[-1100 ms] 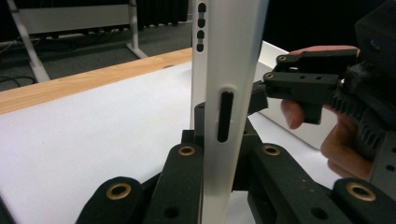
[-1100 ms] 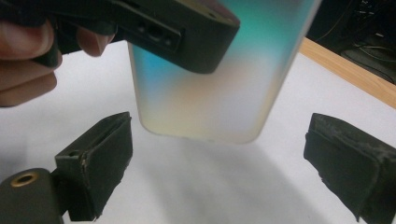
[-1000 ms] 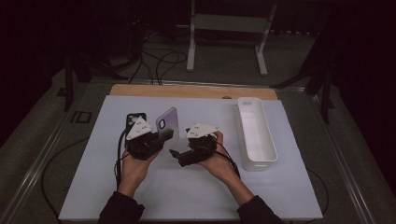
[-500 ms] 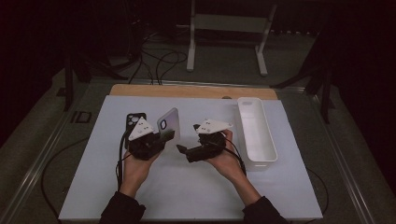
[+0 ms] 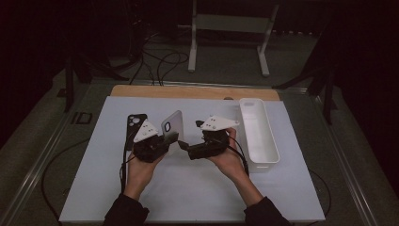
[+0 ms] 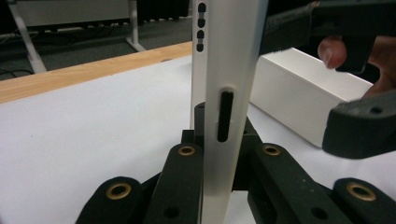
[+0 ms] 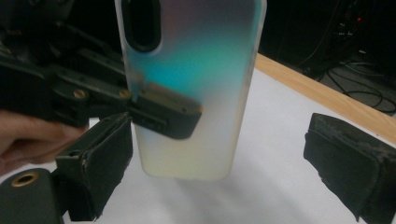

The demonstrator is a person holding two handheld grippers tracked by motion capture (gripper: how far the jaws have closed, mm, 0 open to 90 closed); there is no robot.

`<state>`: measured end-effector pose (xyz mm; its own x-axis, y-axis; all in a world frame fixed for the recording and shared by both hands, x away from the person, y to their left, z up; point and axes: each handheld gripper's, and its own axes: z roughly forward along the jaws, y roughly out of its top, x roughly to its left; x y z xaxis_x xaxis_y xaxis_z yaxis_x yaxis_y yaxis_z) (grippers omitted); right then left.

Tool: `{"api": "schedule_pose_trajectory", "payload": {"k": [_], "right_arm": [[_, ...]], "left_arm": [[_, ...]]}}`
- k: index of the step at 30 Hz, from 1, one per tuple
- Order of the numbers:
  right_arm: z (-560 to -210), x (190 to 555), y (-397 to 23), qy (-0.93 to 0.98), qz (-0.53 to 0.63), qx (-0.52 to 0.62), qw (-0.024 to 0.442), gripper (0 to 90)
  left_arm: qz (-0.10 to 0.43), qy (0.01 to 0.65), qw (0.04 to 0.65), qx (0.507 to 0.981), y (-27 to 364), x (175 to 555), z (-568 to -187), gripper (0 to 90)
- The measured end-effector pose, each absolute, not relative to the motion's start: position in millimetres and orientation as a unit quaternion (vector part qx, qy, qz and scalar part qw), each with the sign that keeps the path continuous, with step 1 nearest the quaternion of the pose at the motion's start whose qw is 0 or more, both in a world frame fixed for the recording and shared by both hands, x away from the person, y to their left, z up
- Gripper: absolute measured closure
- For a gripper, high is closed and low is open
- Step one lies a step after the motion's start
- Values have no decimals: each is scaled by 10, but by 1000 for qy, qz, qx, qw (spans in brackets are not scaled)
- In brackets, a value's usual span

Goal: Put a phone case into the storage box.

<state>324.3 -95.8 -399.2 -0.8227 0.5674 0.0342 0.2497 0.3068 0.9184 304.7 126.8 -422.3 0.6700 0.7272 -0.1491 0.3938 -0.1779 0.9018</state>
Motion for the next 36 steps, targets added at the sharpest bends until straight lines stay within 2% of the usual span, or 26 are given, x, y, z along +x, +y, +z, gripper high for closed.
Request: {"api": "schedule_pose_trajectory", "payload": {"k": [21,36], "right_arm": [[-3838,3231,-926,770,560,263,157,83],[-3883,3278,-824,773,551,274,156,105]], "left_arm": [[149,376,519,753,1136,3049,-4315,859],[142,365,520,759,1052,3006,-4349,859]]}}
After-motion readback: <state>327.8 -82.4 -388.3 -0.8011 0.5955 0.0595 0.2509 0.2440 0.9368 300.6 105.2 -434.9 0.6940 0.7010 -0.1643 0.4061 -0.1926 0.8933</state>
